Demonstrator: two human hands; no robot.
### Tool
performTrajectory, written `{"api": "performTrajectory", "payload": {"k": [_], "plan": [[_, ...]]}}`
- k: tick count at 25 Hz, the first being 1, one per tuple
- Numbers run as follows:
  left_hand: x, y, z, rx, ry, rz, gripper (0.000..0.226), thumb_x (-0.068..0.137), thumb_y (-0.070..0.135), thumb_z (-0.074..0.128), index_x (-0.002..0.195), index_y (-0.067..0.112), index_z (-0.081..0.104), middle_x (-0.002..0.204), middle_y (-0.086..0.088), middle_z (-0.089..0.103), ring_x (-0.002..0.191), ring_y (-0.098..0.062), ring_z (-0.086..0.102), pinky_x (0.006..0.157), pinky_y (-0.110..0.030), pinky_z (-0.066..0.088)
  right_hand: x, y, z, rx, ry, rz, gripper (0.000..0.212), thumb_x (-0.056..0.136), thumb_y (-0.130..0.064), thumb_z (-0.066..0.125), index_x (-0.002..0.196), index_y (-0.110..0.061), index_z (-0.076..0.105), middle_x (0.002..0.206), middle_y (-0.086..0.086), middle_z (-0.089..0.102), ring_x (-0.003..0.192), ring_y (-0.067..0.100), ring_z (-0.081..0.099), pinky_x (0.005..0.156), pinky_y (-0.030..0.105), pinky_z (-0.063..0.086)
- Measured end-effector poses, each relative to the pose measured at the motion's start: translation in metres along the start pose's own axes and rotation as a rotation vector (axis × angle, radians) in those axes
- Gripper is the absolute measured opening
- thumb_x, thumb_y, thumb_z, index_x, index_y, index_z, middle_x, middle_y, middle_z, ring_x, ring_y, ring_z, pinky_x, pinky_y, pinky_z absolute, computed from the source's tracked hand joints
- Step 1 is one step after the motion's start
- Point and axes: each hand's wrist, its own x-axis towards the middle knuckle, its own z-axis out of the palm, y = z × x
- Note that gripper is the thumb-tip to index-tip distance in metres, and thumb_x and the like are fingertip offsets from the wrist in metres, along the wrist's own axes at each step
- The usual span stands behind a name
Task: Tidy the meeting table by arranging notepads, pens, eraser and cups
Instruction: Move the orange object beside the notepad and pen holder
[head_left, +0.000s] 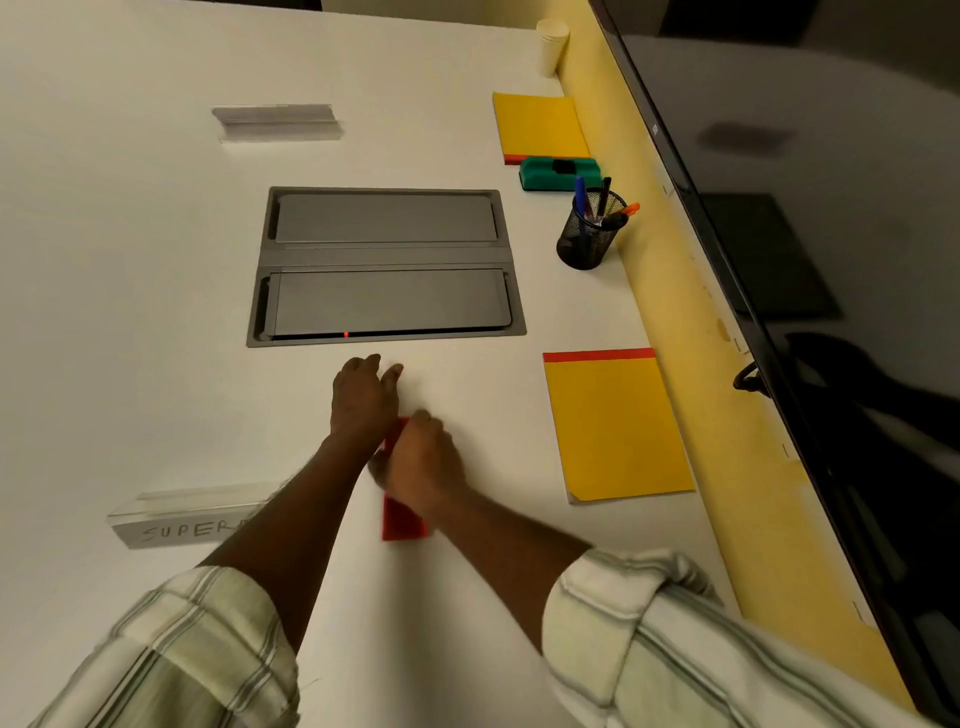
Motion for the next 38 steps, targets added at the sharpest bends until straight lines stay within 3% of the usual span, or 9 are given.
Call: {"api": "performTrajectory", "payload": {"k": [6, 10, 13, 17, 21, 29, 38], "plan": [[0.035, 0.029, 0.018, -0.044, 0.032, 0.085, 0.045, 0.098, 0.029, 0.044, 0.133, 0.000, 0.047, 0.130, -0.019, 0.052, 0.125, -0.034, 0.042, 0.102, -0.039, 0.035, 0.086, 0.028, -0.098, -0.192, 0.071, 0.034, 0.072, 0.078, -0.023, 0.072, 0.137, -0.005, 0.035, 0.132, 0.017, 0.045, 0.120, 0.035, 0.046, 0.091, 0.038, 0.046], [0.054, 0.041, 0.038, 0.054, -0.002, 0.230, 0.051, 0.096, 0.034, 0.047, 0.135, 0.001, 0.042, 0.128, -0.017, 0.050, 0.127, -0.036, 0.038, 0.106, -0.043, 0.034, 0.131, 0.061, -0.144, -0.434, 0.060, -0.094, 0.072, 0.081, -0.012, 0.067, 0.142, -0.008, 0.028, 0.135, 0.018, 0.040, 0.123, 0.036, 0.041, 0.094, 0.041, 0.044], [0.073, 0.042, 0.051, 0.178, -0.027, 0.281, 0.053, 0.097, 0.039, 0.043, 0.136, 0.003, 0.041, 0.130, -0.017, 0.048, 0.125, -0.035, 0.037, 0.108, -0.043, 0.031, 0.159, 0.086, -0.162, -0.600, 0.093, -0.120, 0.079, 0.081, -0.008, 0.066, 0.147, -0.010, 0.022, 0.136, 0.018, 0.039, 0.123, 0.035, 0.042, 0.098, 0.045, 0.044], [0.080, 0.032, 0.071, 0.424, -0.008, 0.343, 0.057, 0.098, 0.047, 0.032, 0.141, 0.010, 0.035, 0.144, -0.020, 0.034, 0.134, -0.040, 0.025, 0.114, -0.045, 0.021, 0.182, 0.105, -0.165, -0.747, 0.004, -0.108, 0.096, 0.077, -0.011, 0.074, 0.151, -0.016, 0.012, 0.141, 0.017, 0.036, 0.130, 0.036, 0.039, 0.105, 0.057, 0.035], [0.081, 0.026, 0.082, 0.386, 0.058, 0.348, 0.063, 0.096, 0.056, 0.024, 0.143, 0.016, 0.033, 0.150, -0.019, 0.029, 0.139, -0.040, 0.019, 0.117, -0.046, 0.016, 0.198, 0.118, -0.170, -0.893, -0.008, -0.126, 0.099, 0.079, -0.012, 0.073, 0.152, -0.020, 0.008, 0.146, 0.017, 0.032, 0.133, 0.037, 0.034, 0.107, 0.063, 0.025], [0.078, 0.025, 0.080, 0.267, 0.085, 0.323, 0.060, 0.096, 0.055, 0.026, 0.139, 0.017, 0.041, 0.150, -0.016, 0.032, 0.142, -0.035, 0.020, 0.118, -0.044, 0.018, 0.203, 0.129, -0.181, -0.960, -0.087, -0.021, 0.095, 0.085, -0.025, 0.069, 0.153, -0.019, 0.004, 0.153, 0.018, 0.020, 0.141, 0.038, 0.019, 0.108, 0.064, 0.023], [0.081, 0.023, 0.083, 0.281, 0.111, 0.315, 0.064, 0.094, 0.060, 0.023, 0.138, 0.017, 0.044, 0.150, -0.015, 0.034, 0.141, -0.035, 0.021, 0.117, -0.044, 0.019, 0.207, 0.158, -0.167, -0.882, 0.006, -0.034, 0.084, 0.093, -0.016, 0.057, 0.153, -0.018, -0.001, 0.158, 0.016, 0.007, 0.147, 0.038, -0.001, 0.111, 0.065, 0.016]]}}
